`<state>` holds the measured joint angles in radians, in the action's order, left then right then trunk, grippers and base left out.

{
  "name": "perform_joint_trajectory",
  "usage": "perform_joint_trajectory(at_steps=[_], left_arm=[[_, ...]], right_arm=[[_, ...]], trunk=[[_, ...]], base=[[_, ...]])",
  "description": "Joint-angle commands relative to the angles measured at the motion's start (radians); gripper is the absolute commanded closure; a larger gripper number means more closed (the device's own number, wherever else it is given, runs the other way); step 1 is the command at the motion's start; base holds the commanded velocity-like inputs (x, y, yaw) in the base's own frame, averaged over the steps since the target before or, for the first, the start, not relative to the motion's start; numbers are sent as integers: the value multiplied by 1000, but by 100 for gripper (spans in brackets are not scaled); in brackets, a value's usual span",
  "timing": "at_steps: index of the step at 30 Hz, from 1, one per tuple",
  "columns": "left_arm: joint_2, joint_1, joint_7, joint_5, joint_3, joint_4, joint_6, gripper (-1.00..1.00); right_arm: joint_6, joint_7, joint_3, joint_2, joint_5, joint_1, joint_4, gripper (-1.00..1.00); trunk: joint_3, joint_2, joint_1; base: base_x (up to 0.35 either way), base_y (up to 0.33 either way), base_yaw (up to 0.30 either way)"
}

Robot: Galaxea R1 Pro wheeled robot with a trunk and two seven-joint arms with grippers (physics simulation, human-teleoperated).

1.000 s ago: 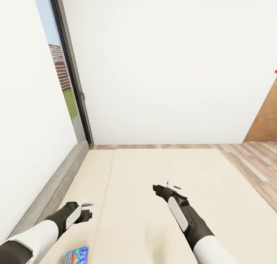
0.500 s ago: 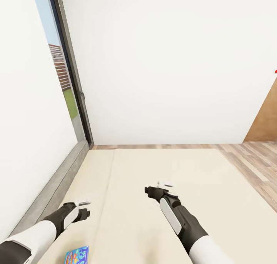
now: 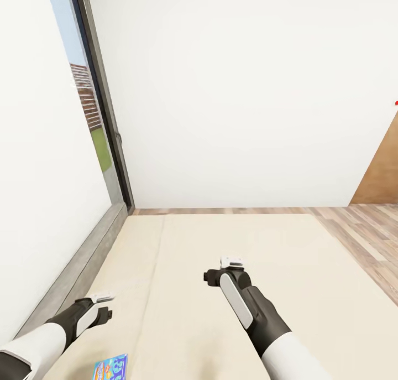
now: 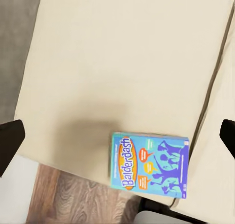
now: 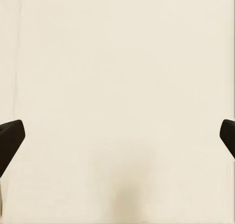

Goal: Put all the toys in the child's room - the three board games (two on the bed and one on the table), the two jigsaw puzzles on the table, and the tennis ball on the table - inside the toy box on the table in the child's room.

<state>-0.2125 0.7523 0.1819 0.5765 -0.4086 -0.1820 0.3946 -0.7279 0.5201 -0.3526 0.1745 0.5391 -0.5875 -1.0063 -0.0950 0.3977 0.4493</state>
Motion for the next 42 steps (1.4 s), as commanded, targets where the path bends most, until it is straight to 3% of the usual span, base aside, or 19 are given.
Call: perform_joint_trajectory(at_steps=[1,6,8,13,21,24,35,39,42], left_arm=[[-5,0,6,11,-8,-3,6,-100],[-17,-6,-4,11,-9,-2,8,-100],[-20,-13,-7,10,-9,-2,10,-100],[-26,-19,-10,10,-8,-2,14,-100],[-32,-20,-35,10,-7,-2,32,-100],[-44,-21,-54,11,-6,-2,43,-100],[-104,-19,-250,10,-6,-2,107,-100],[-122,-19,-272,10,-7,-2,111,-100],[-133,-19,-281,8,-9,-2,113,-100]], right_arm=[[-4,12,0,0,11,-1,-2,-100],[-44,21,5,0,40,0,-5,-100],[-81,23,6,0,78,-2,-5,-100],[-115,25,7,0,123,-3,-4,-100],[-127,25,7,0,136,-3,-4,-100],[-128,26,3,0,136,-3,-5,-100],[-129,26,-14,0,137,-2,-32,-100],[-135,26,-34,0,139,-1,-66,-100],[-153,25,-77,0,140,0,-93,-100]], trunk=[[-2,2,1],[-2,2,1],[-2,2,1],[-2,2,1],[-2,2,1],[-2,2,1],[-2,2,1],[-2,2,1],[-2,2,1]], base=[[0,0,0],[0,0,0],[0,0,0],[0,0,0],[0,0,0],[0,0,0],[0,0,0],[0,0,0],[0,0,0]])
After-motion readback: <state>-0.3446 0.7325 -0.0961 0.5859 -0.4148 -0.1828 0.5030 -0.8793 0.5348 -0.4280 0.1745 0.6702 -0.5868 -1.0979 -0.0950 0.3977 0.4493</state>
